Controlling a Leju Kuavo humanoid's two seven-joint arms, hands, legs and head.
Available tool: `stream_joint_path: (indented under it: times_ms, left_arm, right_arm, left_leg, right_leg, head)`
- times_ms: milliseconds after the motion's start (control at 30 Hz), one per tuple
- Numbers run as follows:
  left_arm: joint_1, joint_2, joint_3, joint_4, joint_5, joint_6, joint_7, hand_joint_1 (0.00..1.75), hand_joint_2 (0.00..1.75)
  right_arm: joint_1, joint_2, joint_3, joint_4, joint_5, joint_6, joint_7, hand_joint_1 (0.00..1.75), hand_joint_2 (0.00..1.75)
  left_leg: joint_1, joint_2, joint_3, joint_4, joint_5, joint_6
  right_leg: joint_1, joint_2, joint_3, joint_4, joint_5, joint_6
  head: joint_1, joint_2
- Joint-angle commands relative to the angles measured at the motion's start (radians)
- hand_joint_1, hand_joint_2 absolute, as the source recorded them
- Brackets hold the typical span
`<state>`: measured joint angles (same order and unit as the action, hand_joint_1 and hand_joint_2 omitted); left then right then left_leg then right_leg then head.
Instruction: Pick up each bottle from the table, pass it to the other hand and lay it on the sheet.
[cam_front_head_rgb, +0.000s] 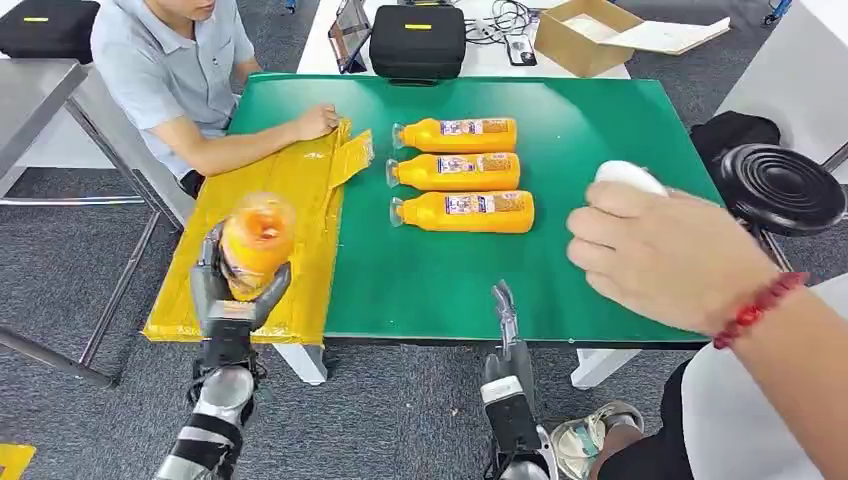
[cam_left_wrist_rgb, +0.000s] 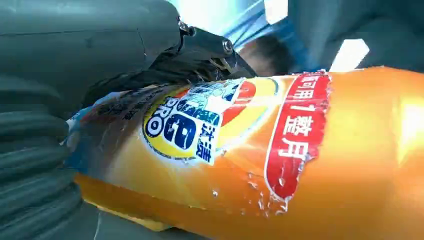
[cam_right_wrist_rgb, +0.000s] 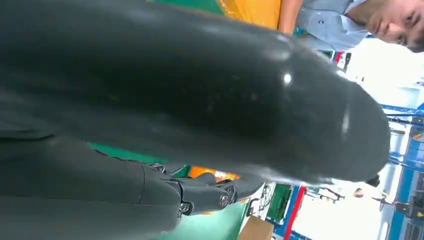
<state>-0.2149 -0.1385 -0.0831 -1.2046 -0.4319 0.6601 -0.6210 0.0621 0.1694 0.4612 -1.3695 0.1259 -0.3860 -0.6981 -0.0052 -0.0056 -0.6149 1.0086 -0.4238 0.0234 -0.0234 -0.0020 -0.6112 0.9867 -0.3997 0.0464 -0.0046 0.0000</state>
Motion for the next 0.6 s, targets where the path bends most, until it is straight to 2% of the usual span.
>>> stream_joint_path:
  times_ms: [33,100,167,433,600]
  left_arm:
    - [-0.245,0.025,0.182,0.452,-0.604,0.038,0.166,1.75,1.75]
    - [-0.344,0.060,0.145,0.664,-0.678,0.037,0.264,1.75,1.75]
    - [-0.399,0.089,0.100,0.761,-0.712,0.018,0.332,1.75,1.75]
    - [-0.404,0.091,0.098,0.765,-0.713,0.014,0.335,1.75,1.75]
    - [-0.469,0.116,0.060,0.859,-0.750,-0.112,0.501,1.75,1.75]
  right_arm:
    - [-0.040,-0.010,0.049,0.053,-0.016,0.023,0.000,0.00,0.00]
    - [-0.051,-0.006,0.055,0.067,-0.011,0.033,0.000,0.00,0.00]
    - [-0.061,0.000,0.054,0.082,-0.007,0.050,0.000,0.00,0.00]
    - [-0.062,0.001,0.054,0.083,-0.007,0.050,0.000,0.00,0.00]
    - [-0.076,0.011,0.051,0.108,0.003,0.091,0.000,0.00,0.00]
  left_leg:
    - [0.002,0.000,0.005,-0.001,-0.001,-0.002]
    - [0.002,0.001,0.005,-0.001,-0.001,-0.002]
    - [0.003,0.000,0.006,-0.001,0.000,-0.003]
    - [0.002,0.001,0.004,0.000,0.000,-0.003]
    - [0.002,0.001,0.004,0.000,0.000,-0.003]
  right_leg:
    - [0.002,-0.001,0.006,-0.002,-0.001,-0.003]
    - [0.002,0.000,0.005,-0.001,-0.001,-0.003]
    - [0.003,-0.001,0.007,-0.001,-0.001,-0.004]
    - [0.002,0.000,0.004,0.000,-0.001,-0.002]
    - [0.002,0.000,0.004,0.000,-0.001,-0.002]
  head:
    - [0.000,0.000]
    - [0.000,0.000]
    - [0.000,0.000]
    - [0.000,0.000]
    - [0.000,0.000]
